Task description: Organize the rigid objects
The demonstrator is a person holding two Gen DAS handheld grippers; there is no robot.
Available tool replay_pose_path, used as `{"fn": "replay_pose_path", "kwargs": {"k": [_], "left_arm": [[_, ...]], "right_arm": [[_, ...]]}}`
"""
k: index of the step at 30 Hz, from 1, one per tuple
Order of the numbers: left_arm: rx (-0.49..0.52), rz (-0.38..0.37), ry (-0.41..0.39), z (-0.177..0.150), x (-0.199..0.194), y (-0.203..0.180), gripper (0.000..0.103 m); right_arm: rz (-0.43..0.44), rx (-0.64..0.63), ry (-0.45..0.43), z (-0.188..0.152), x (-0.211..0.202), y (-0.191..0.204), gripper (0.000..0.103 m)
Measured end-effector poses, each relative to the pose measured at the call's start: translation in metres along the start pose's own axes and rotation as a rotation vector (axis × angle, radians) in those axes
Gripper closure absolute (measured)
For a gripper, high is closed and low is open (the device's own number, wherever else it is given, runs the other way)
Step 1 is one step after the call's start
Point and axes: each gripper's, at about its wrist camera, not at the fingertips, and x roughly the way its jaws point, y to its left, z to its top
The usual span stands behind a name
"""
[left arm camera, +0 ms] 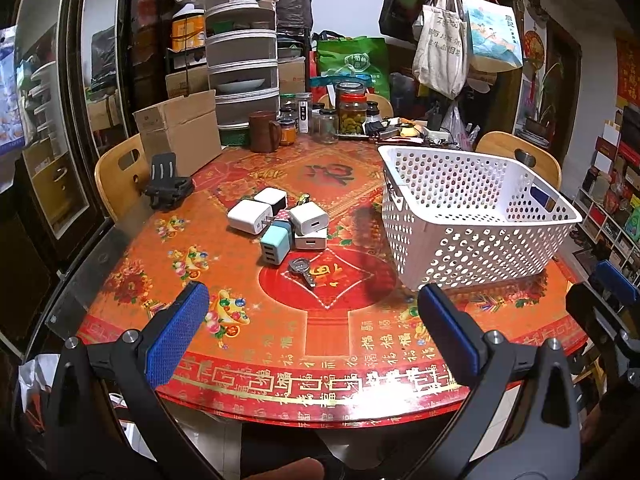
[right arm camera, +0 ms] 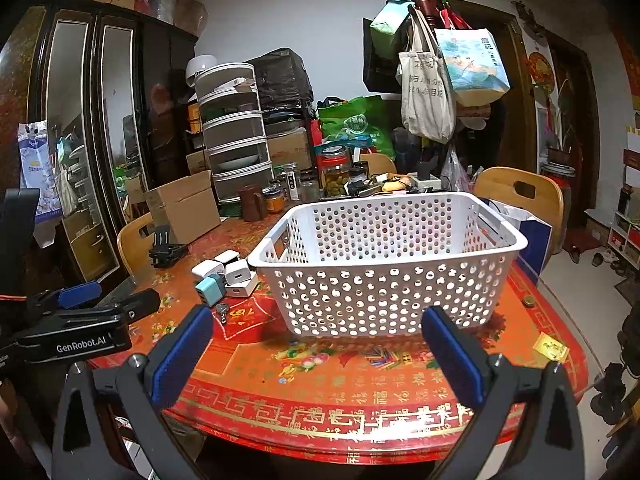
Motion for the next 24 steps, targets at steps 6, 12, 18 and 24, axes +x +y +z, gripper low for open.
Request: {"fn": "replay_pose_path", "kwargs": {"k": [6, 12, 18, 24], "left_arm": [[0.002, 0.002, -0.002, 0.0004, 0.0004, -0.0021, 0.0], [0.007, 0.003, 0.002, 0.0002, 0.0005, -0.0037, 0.0], [0.009, 0.003, 0.001, 0.0003, -0.0002, -0.0057, 0.0], [0.011, 0.002, 0.003, 0.0003, -0.0001, -0.0059, 0.0]], "right_arm": [[0.0, 0.001, -0.001, -0.0002, -0.0006, -0.0003, 0.0], [0.003, -0.005, 0.001, -0.0003, -0.0007, -0.0002, 0.0], [0.002, -0.004, 0.001, -0.0004, -0.0006, 0.0005, 0.0], [0.002, -0.005, 0.002, -0.0004, -0.0005, 0.0002, 0.0]]}}
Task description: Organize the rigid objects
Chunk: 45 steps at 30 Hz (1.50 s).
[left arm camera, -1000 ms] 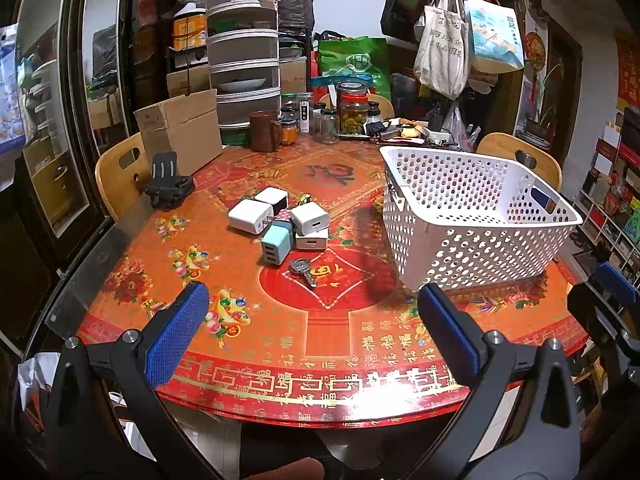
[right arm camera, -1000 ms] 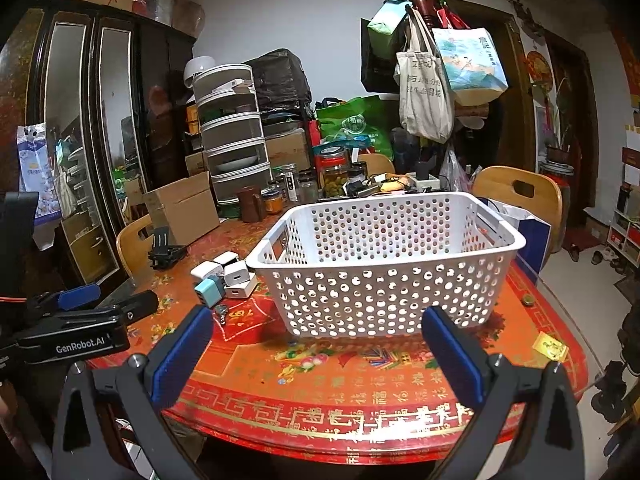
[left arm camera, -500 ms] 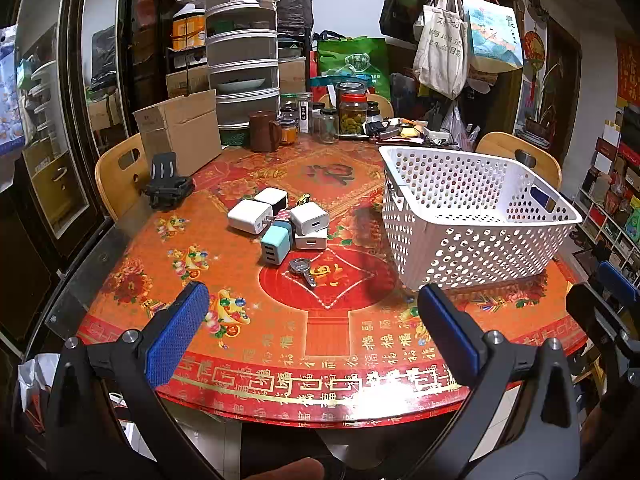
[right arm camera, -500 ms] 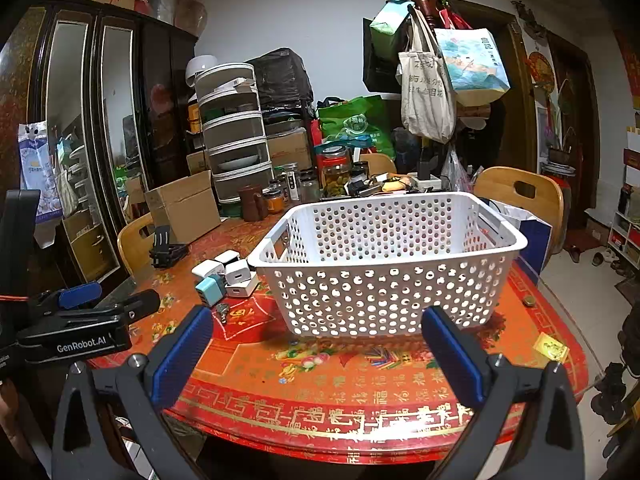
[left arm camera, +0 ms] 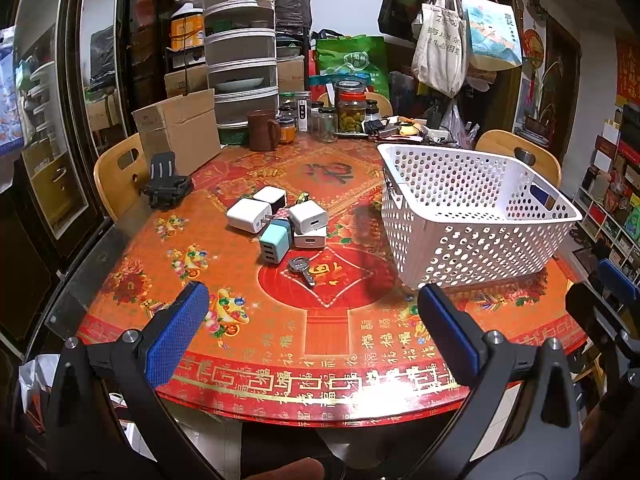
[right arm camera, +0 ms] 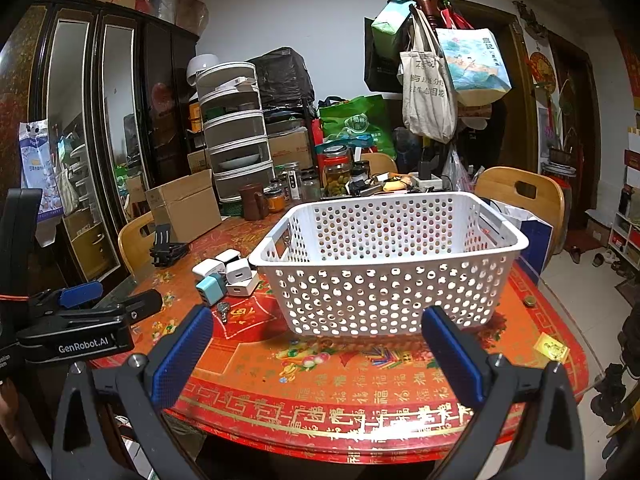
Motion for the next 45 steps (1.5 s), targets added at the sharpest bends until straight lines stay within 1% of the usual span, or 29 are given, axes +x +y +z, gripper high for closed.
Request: {"fn": "replay_pose_path", "kwargs": {"k": [12, 14, 16, 17, 19, 20, 21, 22, 23, 24, 25, 26, 28, 30, 32, 34, 37, 38, 41, 42, 43, 44, 45], "left_arm": [[-0.001, -0.001, -0.001, 0.0, 0.0, 0.0, 0.0], [-0.001, 0.012, -0.015, 0.0, 0.0, 0.0, 0.0], [-0.001, 0.03, -0.056, 0.001, 0.0, 0.002, 0.0], [-0.002, 0.028, -0.078, 0.002, 0.001, 0.005, 0.0], [-0.007, -0.041, -0.113, 0.006, 0.012, 0.013, 0.0], [-0.017, -0.076, -0.107, 0.008, 0.019, 0.018, 0.0], [-0.035, -0.135, -0.062, 0.011, 0.033, 0.026, 0.0], [-0.041, -0.157, -0.012, 0.013, 0.045, 0.03, 0.0], [-0.046, -0.158, 0.051, 0.014, 0.062, 0.037, 0.0], [-0.048, -0.132, 0.094, 0.014, 0.076, 0.043, 0.0], [-0.046, -0.083, 0.133, 0.013, 0.091, 0.049, 0.0], [-0.046, -0.038, 0.161, 0.012, 0.104, 0.056, 0.0], [-0.053, 0.021, 0.215, 0.01, 0.127, 0.066, 0.0], [-0.057, 0.022, 0.253, 0.007, 0.143, 0.071, 0.0], [-0.055, 0.008, 0.279, 0.007, 0.157, 0.073, 0.0], [-0.054, 0.006, 0.283, 0.012, 0.166, 0.076, 0.0], [-0.053, -0.001, 0.276, 0.021, 0.178, 0.079, 0.0], [-0.043, 0.002, 0.27, 0.025, 0.181, 0.078, 0.0], [0.006, 0.028, 0.274, 0.033, 0.193, 0.071, 0.0], [0.017, 0.034, 0.28, 0.035, 0.197, 0.068, 0.0], [0.022, 0.034, 0.285, 0.036, 0.201, 0.067, 0.0], [0.025, 0.032, 0.289, 0.036, 0.202, 0.065, 0.0], [0.03, 0.031, 0.293, 0.037, 0.205, 0.063, 0.0]], "right_arm": [[0.0, -0.001, 0.0, -0.001, 0.0, 0.001, 0.0], [-0.006, -0.001, -0.001, -0.001, 0.001, 0.0, 0.0], [-0.046, -0.007, 0.0, 0.001, 0.003, -0.004, 0.0], [-0.07, -0.003, -0.005, 0.004, 0.005, -0.011, 0.0], [-0.124, 0.018, -0.025, 0.013, 0.008, -0.03, 0.0], [-0.167, 0.032, -0.033, 0.02, 0.012, -0.043, 0.0], [-0.204, 0.044, -0.044, 0.026, 0.015, -0.054, 0.0], [-0.238, 0.052, -0.046, 0.033, 0.02, -0.068, 0.0], [-0.266, 0.059, -0.039, 0.041, 0.026, -0.083, 0.0], [-0.287, 0.064, -0.025, 0.049, 0.033, -0.095, 0.0], [-0.305, 0.068, -0.003, 0.056, 0.042, -0.108, 0.0], [-0.319, 0.075, 0.029, 0.062, 0.053, -0.121, 0.0], [-0.342, 0.102, 0.103, 0.07, 0.075, -0.146, 0.0], [-0.304, 0.152, 0.176, 0.073, 0.096, -0.173, 0.0], [-0.277, 0.196, 0.218, 0.071, 0.109, -0.188, 0.001], [-0.257, 0.21, 0.234, 0.071, 0.117, -0.193, 0.005], [-0.222, 0.208, 0.236, 0.069, 0.116, -0.19, 0.008], [-0.211, 0.204, 0.238, 0.069, 0.117, -0.187, 0.008], [-0.195, 0.199, 0.252, 0.069, 0.123, -0.183, 0.014], [-0.194, 0.199, 0.258, 0.069, 0.125, -0.182, 0.016], [-0.197, 0.196, 0.263, 0.068, 0.127, -0.181, 0.023], [-0.2, 0.191, 0.27, 0.067, 0.129, -0.18, 0.027], [-0.201, 0.186, 0.281, 0.066, 0.131, -0.18, 0.035]]}}
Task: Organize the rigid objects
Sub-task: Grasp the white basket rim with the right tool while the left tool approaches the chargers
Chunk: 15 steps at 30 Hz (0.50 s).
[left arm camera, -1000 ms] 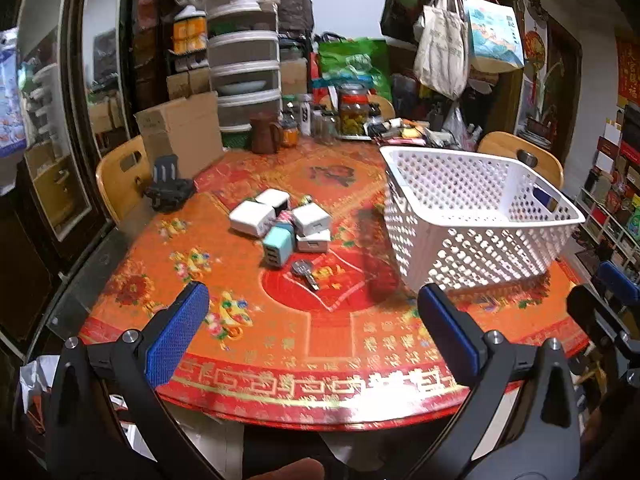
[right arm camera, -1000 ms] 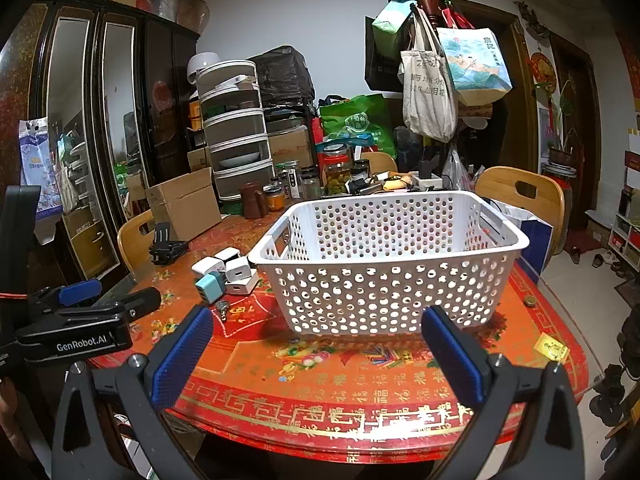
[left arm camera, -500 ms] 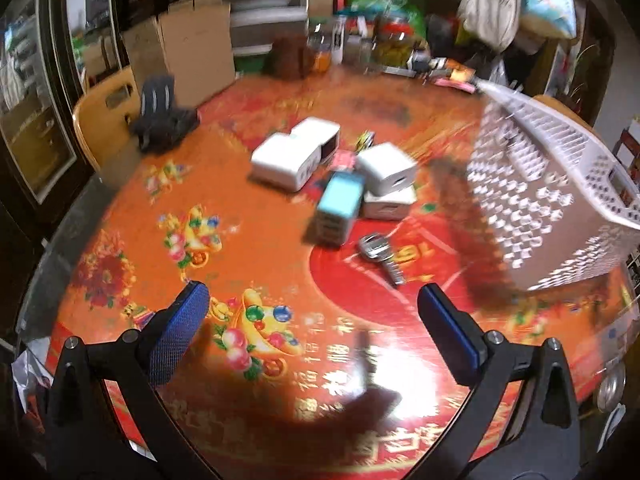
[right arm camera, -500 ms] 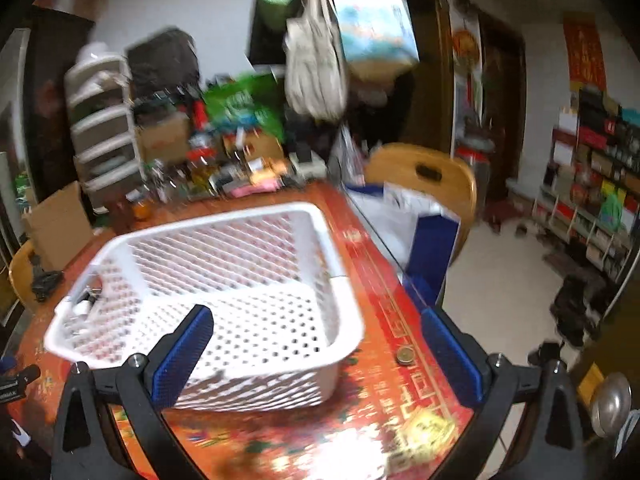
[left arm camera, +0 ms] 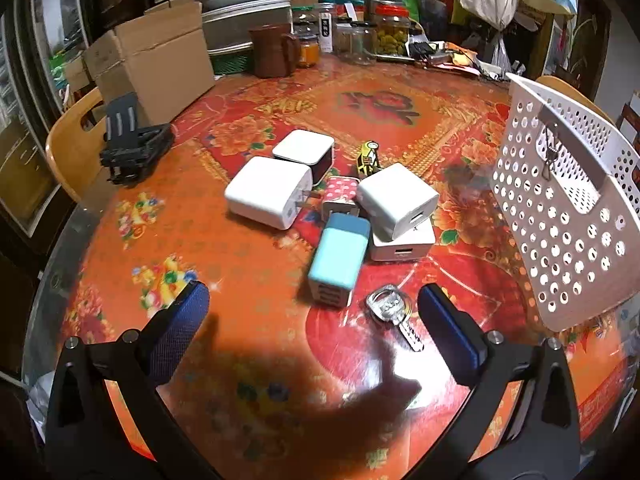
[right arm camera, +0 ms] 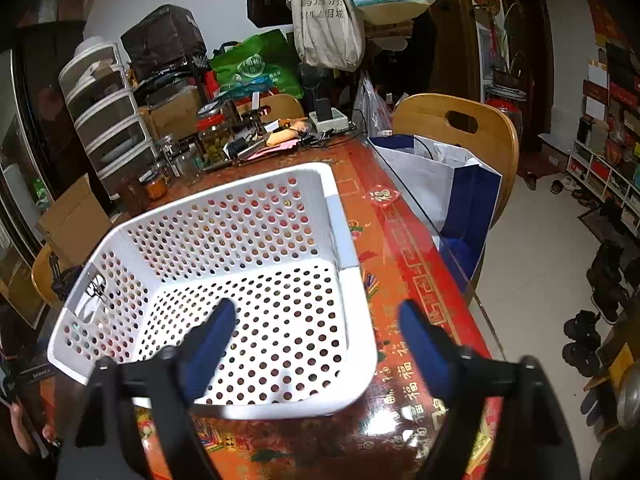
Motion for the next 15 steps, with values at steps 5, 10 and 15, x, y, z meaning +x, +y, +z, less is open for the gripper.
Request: {"fn": "replay_pose_path", "kwargs": {"k": [5, 10, 15], "left_arm": [[0.018, 0.005, -0.011, 0.008, 0.007, -0.007, 0.0], [0.03, 0.004, 0.011, 0.011, 0.019, -0.011, 0.011], [0.042, 0.008, 0.007, 0.01, 0.024, -0.014, 0.027]], "right_arm": [[-0.03, -0.013, 0.027, -0.001, 0.008, 0.004, 0.06], [-0.019, 0.002, 0.032, 0.002, 0.009, -0.002, 0.072], [-0.029, -0.001, 0.033, 0.003, 0.009, -0.002, 0.072]]}}
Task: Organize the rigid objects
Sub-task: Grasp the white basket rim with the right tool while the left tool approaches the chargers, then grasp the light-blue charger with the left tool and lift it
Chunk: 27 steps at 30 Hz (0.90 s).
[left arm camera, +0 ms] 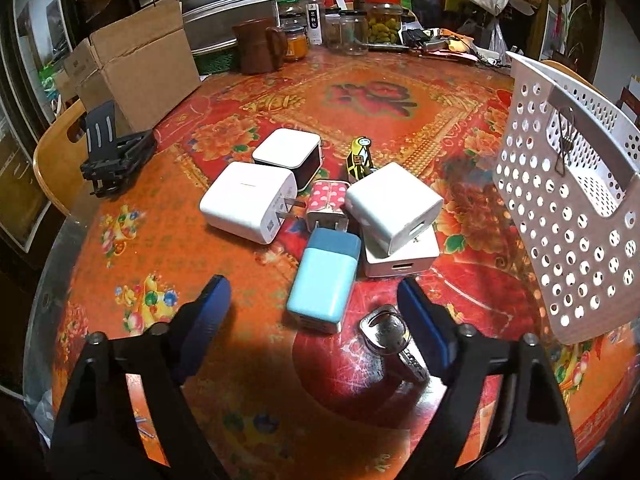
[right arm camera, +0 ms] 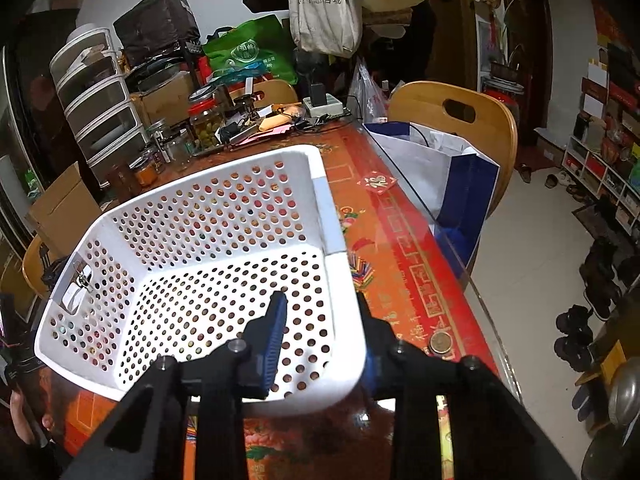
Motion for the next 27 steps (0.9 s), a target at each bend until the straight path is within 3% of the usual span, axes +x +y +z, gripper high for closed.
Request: {"fn": "replay_pose_path", "kwargs": {"k": [1, 5, 6, 14, 18, 27], "left_arm": [[0.003, 0.002, -0.001, 0.0, 0.001, -0.001, 0.031], [-0.007, -0.016, 0.013, -0.001, 0.007, 0.002, 0.067], [-0.01, -0.029, 0.018, -0.001, 0.008, 0.002, 0.072], [0.023, 0.009, -0.031, -0.003, -0.005, -0.003, 0.078], [0.035, 0.053, -0.062, 0.002, -0.018, -0.001, 0.078], [0.055, 0.072, -0.124, 0.012, -0.053, -0.001, 0.079]], "right_arm": [[-0.003, -0.001, 0.001, 0.0, 0.0, 0.0, 0.072], [-0.009, -0.004, 0.003, 0.001, 0.0, 0.001, 0.072], [-0.01, -0.005, 0.003, 0.001, 0.0, 0.002, 0.072], [-0.027, -0.019, 0.004, 0.002, 0.001, 0.003, 0.073], [-0.021, -0.016, 0.003, 0.002, 0.001, 0.003, 0.073], [-0.02, -0.018, 0.007, 0.003, 0.002, 0.003, 0.073]]}}
